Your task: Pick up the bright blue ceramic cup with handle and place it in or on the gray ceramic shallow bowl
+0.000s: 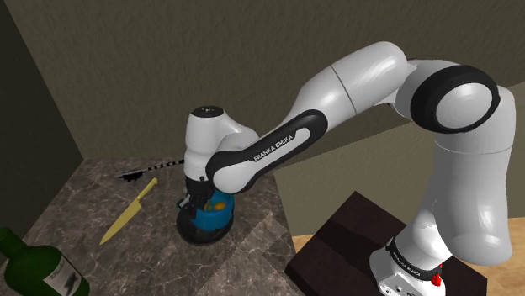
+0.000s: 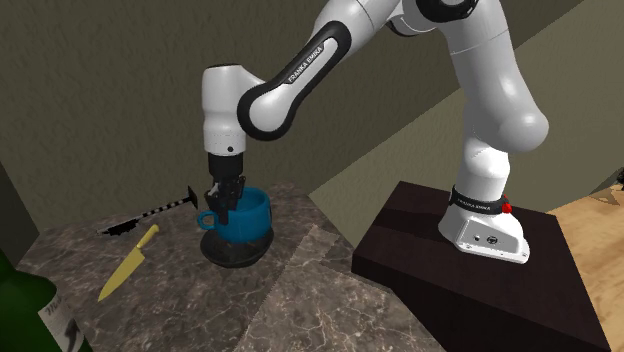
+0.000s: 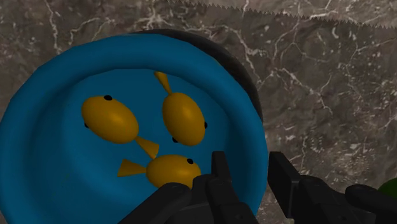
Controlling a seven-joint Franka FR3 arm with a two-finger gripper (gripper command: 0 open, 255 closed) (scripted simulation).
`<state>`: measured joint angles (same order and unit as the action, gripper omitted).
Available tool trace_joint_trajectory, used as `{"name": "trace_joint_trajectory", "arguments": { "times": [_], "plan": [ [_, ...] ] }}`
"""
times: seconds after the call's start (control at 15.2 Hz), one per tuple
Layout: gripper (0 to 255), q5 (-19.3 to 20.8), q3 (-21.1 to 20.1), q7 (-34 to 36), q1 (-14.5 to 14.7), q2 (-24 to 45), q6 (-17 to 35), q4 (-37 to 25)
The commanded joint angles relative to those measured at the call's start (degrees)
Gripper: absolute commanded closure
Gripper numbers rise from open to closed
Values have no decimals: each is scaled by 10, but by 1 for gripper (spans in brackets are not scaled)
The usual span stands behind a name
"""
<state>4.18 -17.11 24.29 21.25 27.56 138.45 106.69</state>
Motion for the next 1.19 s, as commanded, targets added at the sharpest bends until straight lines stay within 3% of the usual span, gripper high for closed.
{"name": "trace_joint_trajectory", "arguments": {
  "times": [0.0, 0.59, 0.66, 0.99, 1.12],
  "plan": [
    [255, 3, 2, 2, 2, 9, 13, 2],
    [255, 6, 4, 3, 4, 17, 21, 3],
    [0, 6, 4, 3, 4, 17, 21, 3],
    [0, 6, 4, 3, 4, 17, 21, 3],
    [0, -3, -2, -3, -4, -12, -6, 5]
  ]
}}
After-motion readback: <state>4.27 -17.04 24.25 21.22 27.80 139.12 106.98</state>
